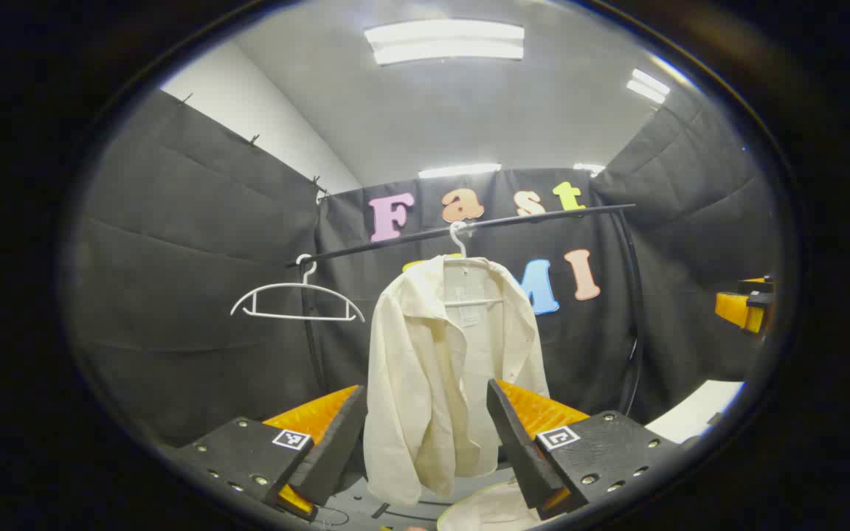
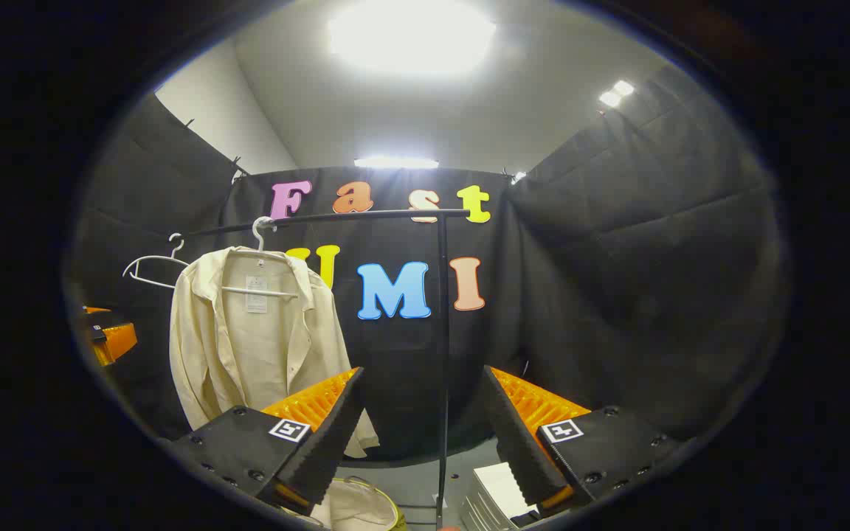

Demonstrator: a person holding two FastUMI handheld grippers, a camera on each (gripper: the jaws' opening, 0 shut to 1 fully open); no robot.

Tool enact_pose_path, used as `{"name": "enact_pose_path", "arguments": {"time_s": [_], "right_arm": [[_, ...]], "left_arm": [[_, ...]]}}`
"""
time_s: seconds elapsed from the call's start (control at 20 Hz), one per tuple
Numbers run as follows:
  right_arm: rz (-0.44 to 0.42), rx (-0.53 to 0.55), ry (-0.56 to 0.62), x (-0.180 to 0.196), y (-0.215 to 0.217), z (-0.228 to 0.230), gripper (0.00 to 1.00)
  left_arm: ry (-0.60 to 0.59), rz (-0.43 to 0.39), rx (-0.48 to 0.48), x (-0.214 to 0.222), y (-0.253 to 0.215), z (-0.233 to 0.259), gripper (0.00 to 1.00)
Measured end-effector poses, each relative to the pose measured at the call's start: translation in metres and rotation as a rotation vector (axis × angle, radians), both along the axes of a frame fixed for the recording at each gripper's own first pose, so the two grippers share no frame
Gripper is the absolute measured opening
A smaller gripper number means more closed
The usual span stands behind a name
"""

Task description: Grasp the clothes on the hanger with both hands and then place them into the laundry hamper below.

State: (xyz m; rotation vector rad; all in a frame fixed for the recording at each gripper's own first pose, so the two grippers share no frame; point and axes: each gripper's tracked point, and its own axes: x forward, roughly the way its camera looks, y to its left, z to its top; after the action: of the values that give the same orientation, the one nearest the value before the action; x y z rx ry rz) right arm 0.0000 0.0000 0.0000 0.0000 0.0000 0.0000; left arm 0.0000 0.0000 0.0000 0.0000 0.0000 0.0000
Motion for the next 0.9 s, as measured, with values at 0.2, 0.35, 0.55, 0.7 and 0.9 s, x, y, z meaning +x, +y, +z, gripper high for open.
{"name": "enact_pose_path", "arguments": {"time_s": [0.2,0.35,0.55,0.7,0.9], "right_arm": [[-0.007,-0.006,0.001,-0.001,-0.002,-0.002,0.98],[-0.006,-0.002,0.004,-0.001,-0.001,-0.003,0.98],[-0.005,-0.003,0.006,0.002,0.002,-0.004,0.98],[0.003,-0.003,0.004,0.005,0.006,-0.004,0.98],[0.015,0.002,-0.006,0.013,0.017,0.000,0.98]], "left_arm": [[-0.005,-0.002,0.004,0.002,0.000,-0.002,0.94],[-0.004,-0.003,0.001,0.003,0.000,-0.004,0.94],[-0.001,-0.004,-0.001,0.007,0.001,-0.007,0.94],[-0.005,-0.006,0.006,0.010,0.001,-0.005,0.94],[-0.015,-0.011,0.006,0.015,0.003,-0.006,0.94]]}}
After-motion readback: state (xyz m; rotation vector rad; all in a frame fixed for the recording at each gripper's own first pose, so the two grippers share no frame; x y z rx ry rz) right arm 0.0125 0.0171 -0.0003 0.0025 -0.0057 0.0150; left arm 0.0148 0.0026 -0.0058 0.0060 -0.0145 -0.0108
